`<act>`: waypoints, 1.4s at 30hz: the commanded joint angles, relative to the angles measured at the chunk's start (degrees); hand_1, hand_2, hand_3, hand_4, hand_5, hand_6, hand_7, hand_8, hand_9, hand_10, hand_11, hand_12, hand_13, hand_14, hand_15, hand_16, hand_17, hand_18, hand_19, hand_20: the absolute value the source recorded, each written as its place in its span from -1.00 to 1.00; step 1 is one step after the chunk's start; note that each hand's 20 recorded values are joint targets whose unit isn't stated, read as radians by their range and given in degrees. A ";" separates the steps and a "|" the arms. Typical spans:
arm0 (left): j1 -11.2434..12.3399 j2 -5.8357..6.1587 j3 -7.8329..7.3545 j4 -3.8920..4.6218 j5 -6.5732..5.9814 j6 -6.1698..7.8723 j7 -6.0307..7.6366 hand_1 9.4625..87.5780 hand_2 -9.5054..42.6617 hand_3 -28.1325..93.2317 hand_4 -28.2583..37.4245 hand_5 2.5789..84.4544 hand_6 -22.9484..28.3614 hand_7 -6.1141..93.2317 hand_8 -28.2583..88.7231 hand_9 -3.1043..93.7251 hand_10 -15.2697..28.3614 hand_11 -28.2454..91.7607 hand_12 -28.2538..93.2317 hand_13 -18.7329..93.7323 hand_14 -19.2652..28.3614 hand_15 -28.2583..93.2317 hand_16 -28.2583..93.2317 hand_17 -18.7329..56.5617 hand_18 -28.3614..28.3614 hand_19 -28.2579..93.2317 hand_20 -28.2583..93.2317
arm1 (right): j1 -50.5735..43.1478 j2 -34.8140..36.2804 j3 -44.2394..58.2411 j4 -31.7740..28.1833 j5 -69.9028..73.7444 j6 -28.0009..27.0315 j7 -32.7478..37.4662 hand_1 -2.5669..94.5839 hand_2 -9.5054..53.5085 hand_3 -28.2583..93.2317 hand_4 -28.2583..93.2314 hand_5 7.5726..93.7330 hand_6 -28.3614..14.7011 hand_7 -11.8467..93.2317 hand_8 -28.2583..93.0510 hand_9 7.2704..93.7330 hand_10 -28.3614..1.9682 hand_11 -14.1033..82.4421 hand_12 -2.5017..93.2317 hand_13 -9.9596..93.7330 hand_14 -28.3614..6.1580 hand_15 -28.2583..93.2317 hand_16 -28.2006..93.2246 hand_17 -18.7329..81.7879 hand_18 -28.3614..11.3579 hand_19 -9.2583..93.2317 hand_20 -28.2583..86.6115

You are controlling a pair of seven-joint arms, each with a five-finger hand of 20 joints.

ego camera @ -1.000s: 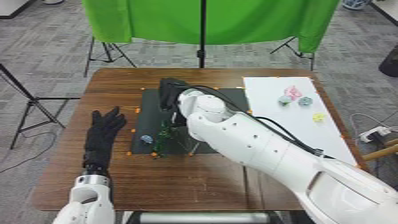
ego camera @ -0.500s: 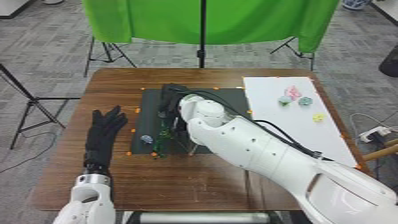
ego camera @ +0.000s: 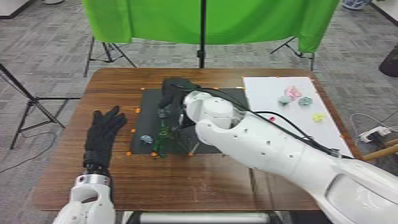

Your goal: Arrange flowers

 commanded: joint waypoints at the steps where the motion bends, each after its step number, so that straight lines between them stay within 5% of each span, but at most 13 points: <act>1: 1.79 -0.96 -0.95 -0.14 2.19 0.10 -1.08 -0.70 -0.23 0.29 -1.00 -0.07 0.08 -0.71 -0.62 -0.11 0.30 -0.31 -0.35 -0.13 0.47 -0.29 -0.53 -0.41 0.35 -0.48 -0.27 | -8.06 23.59 14.07 -21.11 -0.77 0.59 2.40 -0.13 -1.00 0.49 -0.83 0.39 0.29 -0.47 -0.66 0.69 0.04 -0.22 -0.43 0.86 0.41 0.44 0.06 0.54 -0.34 1.00 0.52; 3: 2.70 -1.03 -1.53 -0.51 3.74 0.49 -1.02 -0.64 -0.47 0.47 -0.99 -0.07 0.08 -0.70 -0.62 -0.11 0.30 -0.31 -0.35 -0.12 0.48 -0.27 -0.53 -0.35 0.35 -0.43 -0.24 | -14.81 29.00 21.51 -26.35 -0.71 -0.78 3.18 -0.15 -1.00 0.48 -0.80 0.37 0.28 -0.49 -0.66 0.63 -0.05 -0.25 -0.43 0.82 0.33 0.43 0.06 0.48 -0.37 1.00 0.47; 6: 3.48 -1.10 -1.63 -0.92 3.68 1.65 -0.32 -0.50 -0.66 0.49 -0.93 -0.06 0.07 -0.68 -0.63 -0.10 0.29 -0.29 -0.35 -0.11 0.48 -0.25 -0.53 -0.32 0.37 -0.39 -0.21 | -27.34 34.52 34.81 -31.93 -0.91 -3.82 5.01 -0.18 -1.00 0.48 -0.78 0.29 0.25 -0.52 -0.65 0.50 -0.20 -0.31 -0.43 0.72 0.18 0.42 0.05 0.39 -0.45 0.99 0.42; 14: 3.67 -1.13 -1.57 -1.16 3.59 1.00 -1.56 -0.48 -0.68 0.48 -0.85 -0.06 0.06 -0.66 -0.64 -0.10 0.27 -0.27 -0.36 -0.11 0.47 -0.23 -0.54 -0.35 0.37 -0.42 -0.23 | -50.86 38.17 57.35 -32.89 -3.13 -6.40 12.30 -0.21 -1.00 0.49 -0.77 0.16 0.21 -0.57 -0.63 0.28 -0.32 -0.39 -0.43 0.59 -0.01 0.42 0.04 0.29 -0.56 0.96 0.40; 23: 3.15 -1.34 -1.49 -1.07 4.72 -0.40 -2.98 -0.53 -0.64 0.51 -0.88 -0.07 0.05 -0.66 -0.64 -0.10 0.27 -0.28 -0.36 -0.11 0.47 -0.24 -0.54 -0.36 0.37 -0.43 -0.24 | -51.47 37.14 56.91 -24.21 -3.59 -5.80 15.55 -0.21 -1.00 0.48 -0.77 0.15 0.24 -0.56 -0.63 0.28 -0.34 -0.38 -0.41 0.59 -0.06 0.48 0.03 0.30 -0.58 0.97 0.39; 30: 3.12 -1.47 -1.42 -1.01 4.66 -0.89 -3.76 -0.54 -0.62 0.52 -0.90 -0.07 0.05 -0.66 -0.63 -0.11 0.27 -0.28 -0.36 -0.11 0.48 -0.24 -0.54 -0.37 0.37 -0.44 -0.24 | -47.92 35.42 51.23 -18.59 -3.40 1.59 15.87 -0.20 -1.00 0.47 -0.78 0.17 0.26 -0.54 -0.64 0.37 -0.26 -0.33 -0.42 0.66 0.09 0.52 0.02 0.39 -0.49 1.00 0.41; 42: 3.58 -1.49 -1.54 -1.26 4.67 -0.91 -4.31 -0.55 -0.61 0.52 -0.90 -0.07 0.05 -0.67 -0.63 -0.11 0.28 -0.28 -0.36 -0.11 0.47 -0.24 -0.54 -0.38 0.37 -0.44 -0.25 | -44.26 33.43 48.85 -15.53 -0.85 4.84 19.72 -0.24 -1.00 0.41 -0.80 0.20 -0.02 -0.61 -0.63 0.52 -0.27 -0.37 -0.51 0.80 0.31 0.43 0.01 0.51 -0.34 1.00 0.41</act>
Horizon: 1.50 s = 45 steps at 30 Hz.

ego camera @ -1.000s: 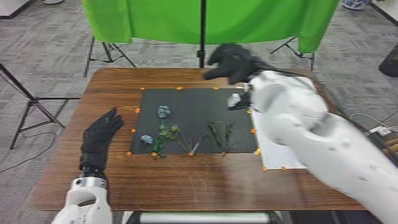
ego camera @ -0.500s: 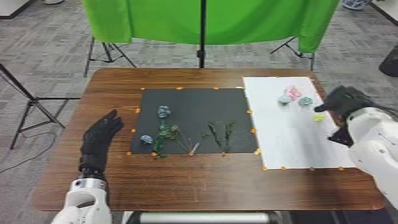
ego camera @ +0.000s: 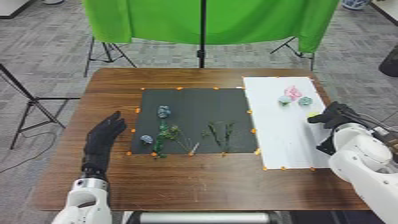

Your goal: Arrange flowers

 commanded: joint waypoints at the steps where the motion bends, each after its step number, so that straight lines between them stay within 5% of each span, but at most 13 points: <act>1: 1.22 -0.63 0.30 0.09 0.24 -0.57 -0.91 -0.55 -0.61 0.52 -0.90 -0.07 0.05 -0.67 -0.63 -0.11 0.28 -0.28 -0.35 -0.11 0.47 -0.25 -0.54 -0.38 0.37 -0.44 -0.25 | 3.45 -1.00 -2.29 2.86 1.33 1.06 2.37 -0.24 -1.00 0.41 -0.81 0.20 -0.04 -0.62 -0.63 0.52 -0.27 -0.38 -0.51 0.81 0.32 0.42 0.01 0.52 -0.33 1.00 0.41; 9: 0.96 -0.84 0.53 0.18 0.29 -0.82 -0.71 -0.55 -0.61 0.52 -0.90 -0.07 0.05 -0.67 -0.63 -0.11 0.28 -0.28 -0.35 -0.11 0.48 -0.24 -0.53 -0.39 0.37 -0.44 -0.25 | 12.41 -2.22 -10.50 8.00 1.18 0.97 1.96 -0.20 -1.00 0.40 -0.81 0.22 -0.07 -0.62 -0.63 0.58 -0.27 -0.37 -0.52 0.85 0.35 0.39 0.02 0.55 -0.31 1.00 0.41; 13: 1.06 -1.08 0.35 0.14 0.33 -0.79 -0.67 -0.55 -0.60 0.52 -0.91 -0.07 0.05 -0.67 -0.63 -0.11 0.27 -0.28 -0.35 -0.11 0.48 -0.24 -0.54 -0.39 0.37 -0.44 -0.25 | 13.89 -1.90 -13.23 8.30 -0.55 -2.32 1.31 -0.01 -1.00 0.44 -0.81 0.35 0.06 -0.55 -0.64 0.71 -0.11 -0.30 -0.50 0.89 0.42 0.38 0.03 0.58 -0.25 1.00 0.41; 15: 1.36 -1.08 0.15 0.02 0.20 -0.59 -0.47 -0.55 -0.60 0.52 -0.90 -0.07 0.05 -0.67 -0.63 -0.11 0.27 -0.28 -0.35 -0.11 0.48 -0.24 -0.54 -0.39 0.37 -0.44 -0.25 | 13.76 -1.52 -13.14 7.59 0.18 -4.54 0.65 0.17 -1.00 0.37 -0.80 0.46 0.12 -0.51 -0.48 0.81 0.06 -0.37 -0.31 0.92 0.46 0.38 0.05 0.61 -0.21 1.00 0.42; 19: 1.27 -1.07 -0.09 0.03 0.14 -0.40 -0.73 -0.55 -0.60 0.52 -0.90 -0.07 0.05 -0.67 -0.63 -0.11 0.28 -0.28 -0.35 -0.11 0.48 -0.24 -0.54 -0.39 0.38 -0.44 -0.25 | 11.56 -0.19 -10.15 3.52 0.70 -4.04 -0.01 0.44 -1.00 0.19 -0.69 0.64 0.18 -0.45 -0.27 0.97 0.27 -0.48 -0.08 0.97 0.53 0.36 0.06 0.65 -0.14 1.00 0.41; 29: 1.96 -0.86 -0.30 -0.26 0.16 -0.50 -1.12 -0.55 -0.60 0.52 -0.90 -0.07 0.05 -0.67 -0.63 -0.11 0.27 -0.28 -0.35 -0.11 0.48 -0.25 -0.53 -0.40 0.38 -0.44 -0.25 | 15.39 1.73 -11.46 -12.48 7.59 -6.26 -6.81 0.49 -1.00 0.23 -0.70 0.69 0.18 -0.42 -0.24 1.00 0.27 -0.45 -0.03 0.98 0.56 0.35 0.09 0.67 -0.11 1.00 0.41; 37: 1.71 -0.83 -0.21 -0.21 0.20 -0.50 -1.10 -0.56 -0.60 0.52 -0.90 -0.07 0.05 -0.67 -0.63 -0.11 0.27 -0.28 -0.35 -0.11 0.48 -0.24 -0.53 -0.40 0.38 -0.44 -0.25 | 34.21 -10.09 -32.81 -10.83 17.08 -8.01 -15.94 0.49 -1.00 0.23 -0.68 0.69 0.18 -0.42 -0.24 1.00 0.27 -0.44 -0.04 0.99 0.57 0.34 0.09 0.68 -0.11 1.00 0.41; 45: 0.54 -0.91 0.66 0.49 0.26 -1.07 -1.42 -0.56 -0.59 0.52 -0.91 -0.07 0.05 -0.67 -0.63 -0.11 0.27 -0.28 -0.35 -0.11 0.47 -0.25 -0.53 -0.40 0.39 -0.44 -0.25 | 40.68 -20.73 -42.72 -6.66 16.80 -10.25 -18.95 0.47 -1.00 0.25 -0.69 0.69 0.21 -0.41 -0.24 0.99 0.27 -0.43 -0.04 0.99 0.58 0.34 0.10 0.68 -0.10 1.00 0.42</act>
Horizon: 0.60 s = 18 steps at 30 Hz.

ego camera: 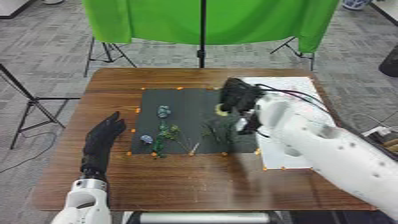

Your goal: Arrange flowers

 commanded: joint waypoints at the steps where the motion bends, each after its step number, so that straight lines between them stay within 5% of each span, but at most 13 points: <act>1: -0.26 -0.46 1.19 1.07 0.26 -0.78 -1.14 -0.56 -0.59 0.52 -0.91 -0.07 0.05 -0.67 -0.63 -0.11 0.27 -0.28 -0.35 -0.11 0.48 -0.25 -0.53 -0.40 0.39 -0.44 -0.26 | 7.29 -14.21 -8.25 1.92 -1.71 -3.19 -1.64 0.46 -1.00 0.25 -0.69 0.68 0.21 -0.41 -0.24 0.99 0.28 -0.43 -0.04 0.99 0.58 0.34 0.10 0.68 -0.10 1.00 0.42; 18: -0.25 0.16 1.48 1.02 0.01 -1.29 -1.00 -0.58 -0.59 0.53 -0.92 -0.07 0.05 -0.67 -0.63 -0.11 0.27 -0.28 -0.35 -0.11 0.48 -0.25 -0.53 -0.41 0.39 -0.43 -0.26 | 8.74 -20.79 -13.97 14.25 -4.75 -5.34 0.64 0.40 -1.00 0.31 -0.73 0.66 0.25 -0.41 -0.26 0.99 0.31 -0.42 -0.04 1.00 0.60 0.35 0.10 0.69 -0.10 1.00 0.43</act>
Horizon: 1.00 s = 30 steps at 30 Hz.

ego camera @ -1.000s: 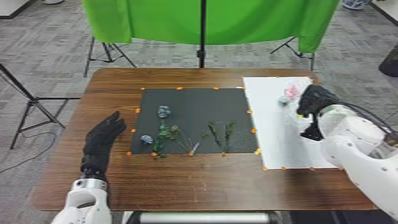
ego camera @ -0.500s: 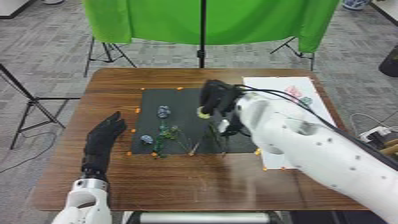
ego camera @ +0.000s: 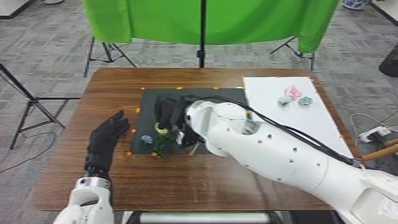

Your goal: Arrange flowers

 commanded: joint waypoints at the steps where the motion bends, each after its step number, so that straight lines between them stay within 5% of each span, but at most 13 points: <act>1: 0.89 0.14 0.42 0.55 -0.03 -0.94 -0.43 -0.58 -0.59 0.53 -0.92 -0.07 0.05 -0.67 -0.63 -0.11 0.27 -0.28 -0.35 -0.11 0.48 -0.25 -0.53 -0.41 0.39 -0.43 -0.26 | -0.41 0.10 -0.58 2.61 -2.86 0.35 0.93 0.40 -1.00 0.31 -0.73 0.66 0.26 -0.41 -0.26 0.99 0.31 -0.42 -0.04 1.00 0.60 0.35 0.10 0.69 -0.10 1.00 0.44; 14: 0.65 0.27 0.57 0.66 0.08 -1.50 -0.37 -0.58 -0.59 0.53 -0.92 -0.07 0.05 -0.67 -0.63 -0.10 0.28 -0.28 -0.35 -0.11 0.48 -0.25 -0.53 -0.41 0.40 -0.43 -0.26 | -0.77 0.91 -1.07 3.44 -4.85 2.80 0.59 0.34 -1.00 0.24 -0.73 0.52 0.24 -0.47 -0.32 0.91 0.29 -0.41 -0.01 0.98 0.59 0.37 0.10 0.68 -0.11 1.00 0.46; 30: 0.79 -0.06 0.41 0.58 -0.02 -1.10 -0.23 -0.58 -0.59 0.52 -0.91 -0.07 0.05 -0.67 -0.63 -0.10 0.27 -0.28 -0.35 -0.11 0.48 -0.25 -0.53 -0.41 0.40 -0.43 -0.26 | 0.18 2.44 -0.63 2.58 -6.66 1.92 -1.06 0.13 -1.00 0.40 -0.83 0.36 0.32 -0.45 -0.66 0.81 0.22 -0.22 -0.13 0.97 0.58 0.38 0.08 0.67 -0.12 1.00 0.47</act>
